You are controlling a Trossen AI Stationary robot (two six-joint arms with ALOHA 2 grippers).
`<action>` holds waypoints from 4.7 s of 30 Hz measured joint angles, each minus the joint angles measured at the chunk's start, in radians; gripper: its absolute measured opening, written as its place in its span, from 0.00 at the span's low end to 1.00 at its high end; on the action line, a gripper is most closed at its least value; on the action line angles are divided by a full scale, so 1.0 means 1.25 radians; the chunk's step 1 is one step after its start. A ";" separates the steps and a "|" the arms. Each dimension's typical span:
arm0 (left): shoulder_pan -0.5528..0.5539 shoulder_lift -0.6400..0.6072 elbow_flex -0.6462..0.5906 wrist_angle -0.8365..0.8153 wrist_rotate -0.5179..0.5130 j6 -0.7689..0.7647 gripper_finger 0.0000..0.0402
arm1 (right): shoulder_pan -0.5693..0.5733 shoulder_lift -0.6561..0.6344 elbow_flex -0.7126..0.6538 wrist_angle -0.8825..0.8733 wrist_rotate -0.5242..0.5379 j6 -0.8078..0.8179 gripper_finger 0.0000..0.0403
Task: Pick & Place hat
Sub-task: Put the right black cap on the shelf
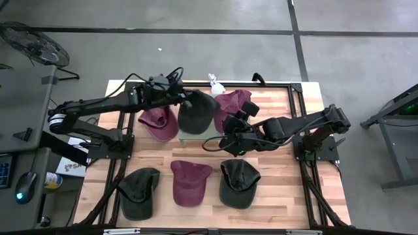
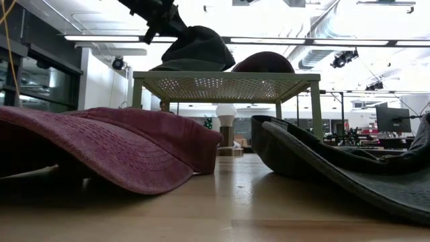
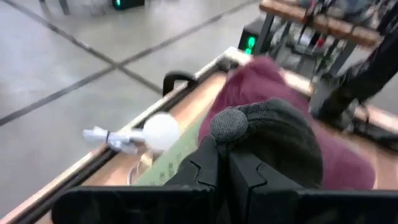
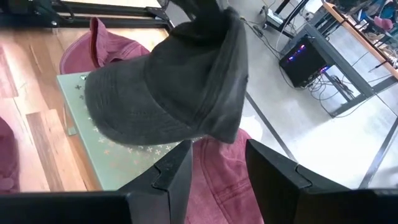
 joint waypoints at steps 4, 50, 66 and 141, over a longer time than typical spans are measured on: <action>0.000 0.018 0.000 0.012 -0.001 -0.025 0.01 | 0.000 0.000 0.000 -0.002 -0.004 0.001 0.35; 0.000 0.035 0.001 -0.043 0.196 0.257 0.65 | -0.002 0.000 0.000 -0.030 -0.044 0.016 0.35; 0.000 0.028 0.001 -0.041 0.202 0.349 0.65 | -0.002 0.000 0.000 -0.038 -0.044 0.015 0.35; -0.047 -0.164 -0.152 -0.585 0.042 0.414 0.65 | -0.021 0.000 0.000 -0.109 -0.071 0.058 0.35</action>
